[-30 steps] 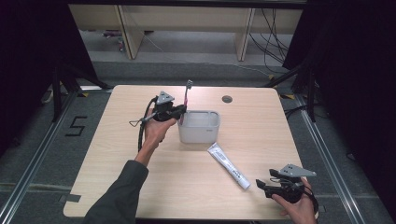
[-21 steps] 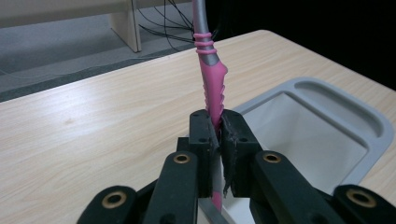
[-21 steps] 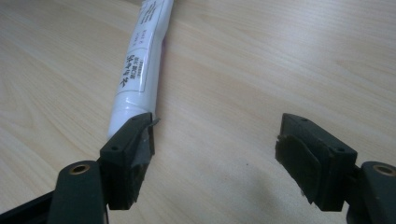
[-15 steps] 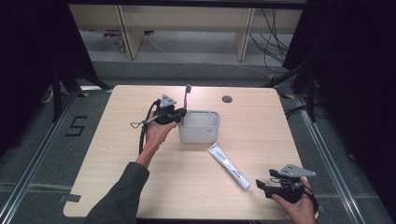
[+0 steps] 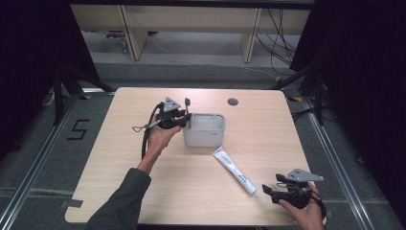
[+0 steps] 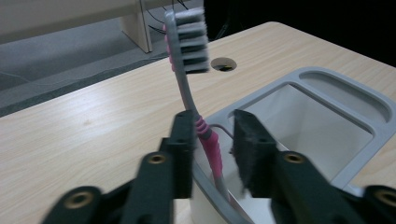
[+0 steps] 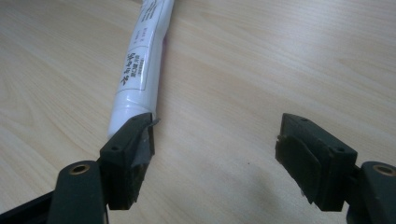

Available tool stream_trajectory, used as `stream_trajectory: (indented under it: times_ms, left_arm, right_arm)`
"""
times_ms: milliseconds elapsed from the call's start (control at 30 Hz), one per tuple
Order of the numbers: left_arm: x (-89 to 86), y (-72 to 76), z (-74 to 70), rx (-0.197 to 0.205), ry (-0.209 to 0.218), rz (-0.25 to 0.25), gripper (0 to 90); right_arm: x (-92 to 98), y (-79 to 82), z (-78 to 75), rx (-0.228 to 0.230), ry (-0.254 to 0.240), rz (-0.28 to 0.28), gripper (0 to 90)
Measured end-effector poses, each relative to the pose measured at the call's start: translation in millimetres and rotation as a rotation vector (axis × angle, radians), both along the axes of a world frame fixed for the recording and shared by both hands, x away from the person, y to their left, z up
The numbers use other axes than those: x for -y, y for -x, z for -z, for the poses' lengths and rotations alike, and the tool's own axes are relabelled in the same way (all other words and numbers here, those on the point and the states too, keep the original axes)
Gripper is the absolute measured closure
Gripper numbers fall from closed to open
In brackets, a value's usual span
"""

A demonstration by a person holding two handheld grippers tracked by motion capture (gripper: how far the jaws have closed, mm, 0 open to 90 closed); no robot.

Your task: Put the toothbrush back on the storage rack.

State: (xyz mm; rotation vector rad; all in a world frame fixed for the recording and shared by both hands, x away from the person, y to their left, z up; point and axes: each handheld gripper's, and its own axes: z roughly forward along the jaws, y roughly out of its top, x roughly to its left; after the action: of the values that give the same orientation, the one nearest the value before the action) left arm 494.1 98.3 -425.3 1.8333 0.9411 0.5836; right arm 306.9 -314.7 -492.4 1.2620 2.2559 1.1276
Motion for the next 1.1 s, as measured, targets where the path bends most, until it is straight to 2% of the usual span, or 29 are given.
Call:
stream_trajectory:
  times_ms: [167,300,333,433,600,733,867,1000,1033,1100]
  left_arm:
    - [-6.7,8.2,-7.0,0.011,0.011,-0.014,51.1]
    - [-8.9,12.8,-13.0,0.006,0.013,-0.003,49.9]
    - [-8.7,13.9,-14.2,0.002,0.018,-0.003,49.6]
    - [-8.3,16.0,-16.8,-0.001,0.011,0.007,49.3]
    - [-9.0,19.1,-18.2,-0.011,-0.008,0.018,49.5]
    - [-10.4,22.5,-20.0,-0.014,0.011,0.024,49.0]
    - [-13.0,26.8,-20.8,-0.014,0.007,0.036,47.9]
    - [-16.0,29.5,-20.5,-0.037,0.011,0.035,42.8]
    - [-17.6,29.8,-20.9,-0.039,-0.001,0.038,41.4]
    - [-18.5,31.7,-20.7,-0.038,0.018,0.029,39.6]
  right_arm:
    - [0.3,0.0,-0.1,-0.002,0.002,0.003,28.3]
    - [0.2,-0.2,-0.2,-0.003,0.004,-0.002,28.3]
    - [-0.4,0.3,-0.4,-0.015,-0.001,0.000,28.3]
    - [0.4,-0.4,-0.2,0.002,0.008,-0.003,28.3]
    - [0.3,-0.1,-0.3,0.001,0.009,-0.002,28.3]
    - [0.1,0.2,-0.4,-0.004,0.005,0.001,28.3]
    - [0.3,0.0,-0.3,0.000,0.008,-0.001,28.3]
    - [1.0,-0.8,-0.3,0.008,0.010,-0.009,28.3]
    - [0.7,-0.7,-0.3,-0.001,0.007,-0.009,28.3]
    - [0.1,-0.1,-0.2,-0.006,0.007,-0.003,28.3]
